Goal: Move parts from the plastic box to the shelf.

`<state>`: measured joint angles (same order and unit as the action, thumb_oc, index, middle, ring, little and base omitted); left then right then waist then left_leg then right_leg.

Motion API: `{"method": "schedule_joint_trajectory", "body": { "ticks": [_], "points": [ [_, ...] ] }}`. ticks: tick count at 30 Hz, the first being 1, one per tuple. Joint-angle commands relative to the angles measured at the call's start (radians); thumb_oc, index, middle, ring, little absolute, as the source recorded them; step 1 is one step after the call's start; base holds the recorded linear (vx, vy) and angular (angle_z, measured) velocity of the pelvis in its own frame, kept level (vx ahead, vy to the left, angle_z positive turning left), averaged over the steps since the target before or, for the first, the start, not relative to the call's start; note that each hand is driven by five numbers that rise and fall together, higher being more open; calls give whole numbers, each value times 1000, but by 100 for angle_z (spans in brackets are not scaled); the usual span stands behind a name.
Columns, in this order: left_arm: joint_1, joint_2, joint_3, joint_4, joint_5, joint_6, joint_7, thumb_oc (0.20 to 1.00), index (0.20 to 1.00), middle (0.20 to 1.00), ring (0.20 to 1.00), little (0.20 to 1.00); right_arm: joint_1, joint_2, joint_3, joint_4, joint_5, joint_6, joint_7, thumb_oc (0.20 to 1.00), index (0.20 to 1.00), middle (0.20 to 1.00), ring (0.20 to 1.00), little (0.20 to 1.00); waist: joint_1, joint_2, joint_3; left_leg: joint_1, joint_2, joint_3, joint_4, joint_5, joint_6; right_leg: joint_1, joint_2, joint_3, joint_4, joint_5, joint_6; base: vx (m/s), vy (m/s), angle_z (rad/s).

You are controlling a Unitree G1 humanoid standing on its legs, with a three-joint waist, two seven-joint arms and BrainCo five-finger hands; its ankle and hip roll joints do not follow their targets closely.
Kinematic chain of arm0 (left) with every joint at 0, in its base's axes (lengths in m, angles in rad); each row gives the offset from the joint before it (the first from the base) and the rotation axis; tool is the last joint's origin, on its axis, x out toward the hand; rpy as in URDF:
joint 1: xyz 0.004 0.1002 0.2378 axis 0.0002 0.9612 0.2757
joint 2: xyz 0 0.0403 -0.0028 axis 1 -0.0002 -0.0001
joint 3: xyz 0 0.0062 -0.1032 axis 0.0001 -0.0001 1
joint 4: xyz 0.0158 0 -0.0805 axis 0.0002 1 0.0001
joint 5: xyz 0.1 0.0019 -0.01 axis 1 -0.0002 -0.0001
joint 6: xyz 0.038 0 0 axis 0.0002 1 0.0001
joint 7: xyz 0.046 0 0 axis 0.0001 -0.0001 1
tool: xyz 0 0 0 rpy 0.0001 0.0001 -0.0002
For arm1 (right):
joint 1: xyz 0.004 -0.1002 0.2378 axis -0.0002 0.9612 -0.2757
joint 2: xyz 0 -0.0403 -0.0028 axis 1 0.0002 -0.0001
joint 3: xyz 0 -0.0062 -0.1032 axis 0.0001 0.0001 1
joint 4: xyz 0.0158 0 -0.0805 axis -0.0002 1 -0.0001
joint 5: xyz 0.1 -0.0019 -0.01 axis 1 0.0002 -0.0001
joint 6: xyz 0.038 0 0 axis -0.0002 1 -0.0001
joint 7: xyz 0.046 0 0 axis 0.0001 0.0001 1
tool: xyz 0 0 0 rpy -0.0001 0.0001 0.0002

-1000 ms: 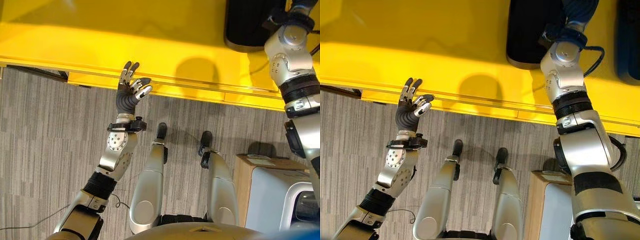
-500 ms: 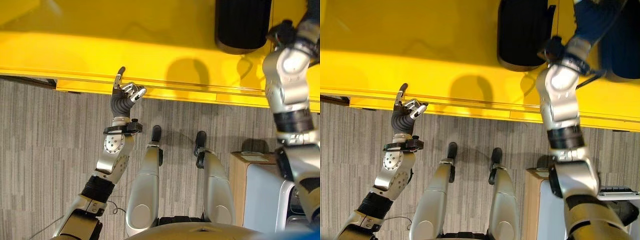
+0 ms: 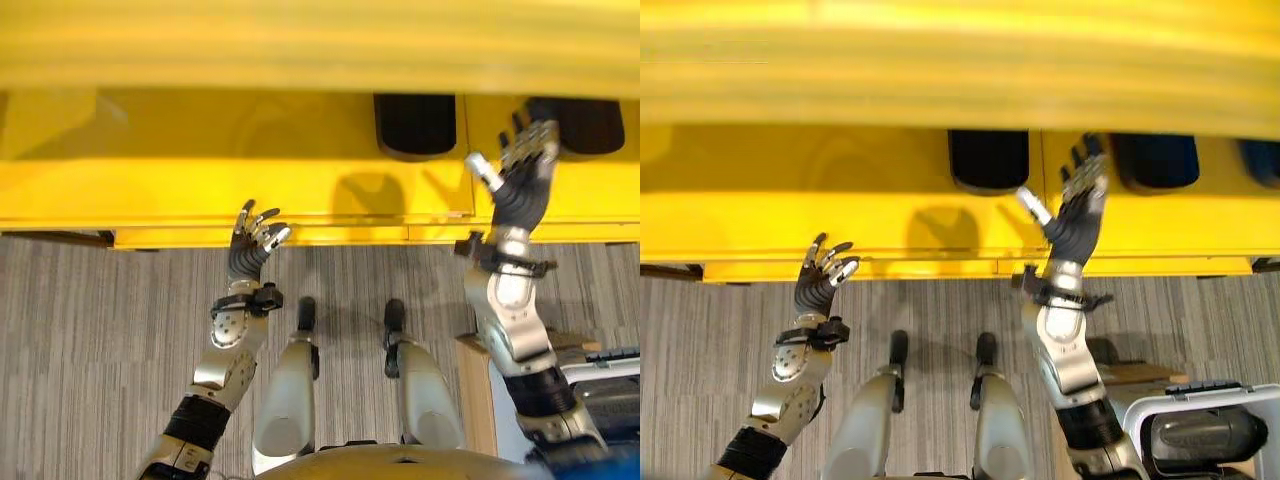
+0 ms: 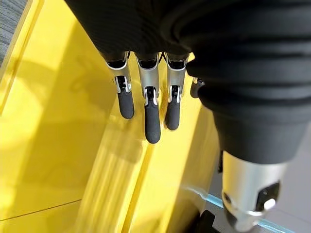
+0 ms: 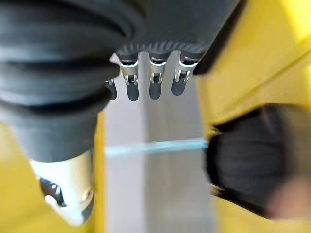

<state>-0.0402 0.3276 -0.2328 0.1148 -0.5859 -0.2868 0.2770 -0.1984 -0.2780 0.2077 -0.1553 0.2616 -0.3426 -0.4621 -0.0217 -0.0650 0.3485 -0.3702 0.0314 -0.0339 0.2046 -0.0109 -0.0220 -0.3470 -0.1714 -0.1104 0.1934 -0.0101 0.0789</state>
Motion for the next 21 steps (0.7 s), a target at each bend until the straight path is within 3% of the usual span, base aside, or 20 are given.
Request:
{"method": "schedule_joint_trajectory", "body": {
  "ticks": [1, 7, 16, 21],
  "points": [
    [-38, 16, 40, -17, 63, -77, -62, 1000, 1000, 1000, 1000, 1000, 13, -47, -18, 33, -50, 2, 106, 1000, 1000, 1000, 1000, 1000, -10, 8, -92, 62, 94, 21, -152, 72, -57, 171, -87, -17, -98, 56, 86, 73, 54, 3],
    [-18, 1, 81, -16, 89, -84, -73, 1000, 1000, 1000, 1000, 1000, 100, -39, -27, 108, -47, 39, 149, 1000, 1000, 1000, 1000, 1000, -18, 7, -167, 166, 86, 64, -221, 76, -59, 252, -102, -11, -192, 115, 110, 48, 55, -5],
    [35, 0, 137, -120, 67, -98, -97, 1000, 1000, 1000, 1000, 1000, 127, -26, -40, 125, -18, 40, 177, 1000, 1000, 1000, 1000, 1000, -10, 3, -222, 245, 76, 94, -235, 43, -39, 296, -111, 20, -203, 103, 119, 25, 33, -17],
    [49, -11, 149, -153, 62, -95, -118, 1000, 1000, 1000, 1000, 1000, 146, -11, -56, 130, 1, 39, 185, 1000, 1000, 1000, 1000, 1000, -14, -9, -243, 272, 56, 99, -201, -1, -22, 329, -129, 33, -196, 99, 125, 41, 43, -6]
  ]
}}
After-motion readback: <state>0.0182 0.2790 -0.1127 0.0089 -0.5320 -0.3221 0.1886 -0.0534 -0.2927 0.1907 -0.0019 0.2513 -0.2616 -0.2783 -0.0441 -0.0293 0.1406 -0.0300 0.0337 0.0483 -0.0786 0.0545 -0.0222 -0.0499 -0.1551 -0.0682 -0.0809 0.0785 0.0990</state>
